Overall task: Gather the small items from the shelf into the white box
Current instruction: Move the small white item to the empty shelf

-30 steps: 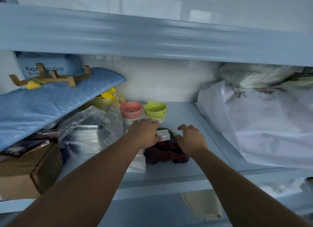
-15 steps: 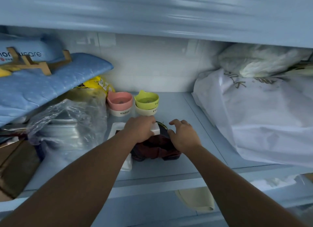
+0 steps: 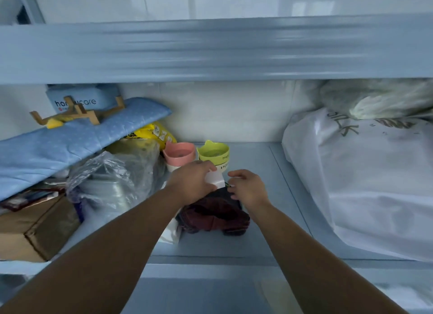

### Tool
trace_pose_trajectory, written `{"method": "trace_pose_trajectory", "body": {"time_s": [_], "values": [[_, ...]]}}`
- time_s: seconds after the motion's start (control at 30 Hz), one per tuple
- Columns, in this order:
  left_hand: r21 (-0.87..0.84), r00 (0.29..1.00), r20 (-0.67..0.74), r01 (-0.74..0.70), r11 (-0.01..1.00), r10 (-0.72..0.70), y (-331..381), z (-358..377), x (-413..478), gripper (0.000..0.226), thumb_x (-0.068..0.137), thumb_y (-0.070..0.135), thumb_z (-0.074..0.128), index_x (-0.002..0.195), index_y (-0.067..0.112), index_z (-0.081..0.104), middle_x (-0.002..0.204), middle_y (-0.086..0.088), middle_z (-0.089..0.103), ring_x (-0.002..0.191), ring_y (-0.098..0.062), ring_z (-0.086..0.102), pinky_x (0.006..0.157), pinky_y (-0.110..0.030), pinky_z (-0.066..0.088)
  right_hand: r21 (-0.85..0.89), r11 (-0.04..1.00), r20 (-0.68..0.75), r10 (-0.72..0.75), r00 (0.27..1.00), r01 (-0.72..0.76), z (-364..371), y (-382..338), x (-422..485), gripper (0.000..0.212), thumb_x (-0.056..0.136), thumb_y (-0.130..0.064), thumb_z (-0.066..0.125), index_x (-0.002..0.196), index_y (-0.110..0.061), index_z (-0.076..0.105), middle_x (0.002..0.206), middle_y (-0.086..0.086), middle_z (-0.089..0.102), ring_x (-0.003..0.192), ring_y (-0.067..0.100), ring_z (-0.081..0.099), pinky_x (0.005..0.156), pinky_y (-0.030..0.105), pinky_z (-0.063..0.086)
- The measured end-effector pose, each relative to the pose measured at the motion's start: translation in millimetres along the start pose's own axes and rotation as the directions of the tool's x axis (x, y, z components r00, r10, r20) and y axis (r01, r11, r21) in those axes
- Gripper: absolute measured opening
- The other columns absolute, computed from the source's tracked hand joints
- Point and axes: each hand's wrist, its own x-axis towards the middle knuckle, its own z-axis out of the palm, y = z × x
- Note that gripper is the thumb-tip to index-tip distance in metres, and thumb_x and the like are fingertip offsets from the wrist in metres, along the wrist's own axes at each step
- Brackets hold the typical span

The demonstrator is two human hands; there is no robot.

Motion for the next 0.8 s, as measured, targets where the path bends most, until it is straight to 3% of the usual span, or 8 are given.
{"method": "trace_pose_trajectory", "body": {"time_s": [0.17,0.3,0.4,0.57,0.7,0.8], "values": [[0.036,0.996,-0.063,0.067,0.997,-0.065,0,-10,-37,0.051,0.080,0.049,0.067,0.127,0.034,0.055,0.124,0.008,0.061,0.112,-0.015,0.058,0.088,-0.034,0.050,0.200,0.980,0.129,-0.027,0.991,0.001,25,-3,-13,0.017,0.089,-0.010,0.059,0.084,-0.020,0.073,0.085,0.008,0.077,0.069,0.022,0.074,0.059,0.032,0.058],[0.051,0.980,-0.142,0.150,0.987,-0.141,-10,-20,-77,0.050,0.079,0.053,0.065,0.125,0.034,0.055,0.119,0.008,0.062,0.103,-0.017,0.062,0.081,-0.034,0.053,0.301,0.949,0.238,0.015,0.971,-0.089,50,-3,-26,0.015,0.092,-0.007,0.058,0.090,-0.012,0.071,0.089,0.014,0.076,0.071,0.025,0.074,0.054,0.028,0.056],[0.114,0.969,-0.199,0.169,0.979,-0.144,-21,-28,-107,0.051,0.079,0.056,0.062,0.124,0.035,0.057,0.120,0.011,0.061,0.108,-0.015,0.058,0.076,-0.029,0.050,0.315,0.943,0.283,0.011,0.959,-0.104,74,-1,-41,0.014,0.092,-0.007,0.059,0.093,-0.011,0.072,0.096,0.019,0.074,0.070,0.028,0.073,0.056,0.030,0.057],[0.104,0.954,-0.233,0.217,0.971,-0.189,-41,-49,-164,0.050,0.082,0.056,0.062,0.126,0.034,0.057,0.114,0.011,0.060,0.109,-0.013,0.056,0.073,-0.034,0.054,0.301,0.951,0.312,-0.032,0.950,-0.067,115,-4,-79,0.016,0.093,-0.004,0.056,0.092,-0.010,0.071,0.091,0.018,0.068,0.051,0.020,0.068,0.056,0.034,0.058],[0.103,0.936,-0.260,0.271,0.957,-0.237,-66,-73,-224,0.050,0.083,0.058,0.060,0.127,0.035,0.057,0.117,0.011,0.061,0.108,-0.014,0.056,0.075,-0.034,0.054,0.267,0.963,0.373,-0.072,0.925,-0.033,157,-10,-127,0.017,0.092,-0.005,0.055,0.094,-0.011,0.070,0.096,0.021,0.069,0.061,0.026,0.072,0.061,0.038,0.061],[0.112,0.916,-0.291,0.318,0.941,-0.275,-91,-92,-276,0.049,0.083,0.056,0.062,0.126,0.033,0.059,0.114,0.008,0.061,0.107,-0.017,0.056,0.073,-0.027,0.045,0.239,0.971,0.401,-0.099,0.911,0.000,196,-17,-173,0.016,0.093,-0.008,0.057,0.089,-0.014,0.071,0.087,0.013,0.068,0.060,0.025,0.071,0.058,0.035,0.059]]}}
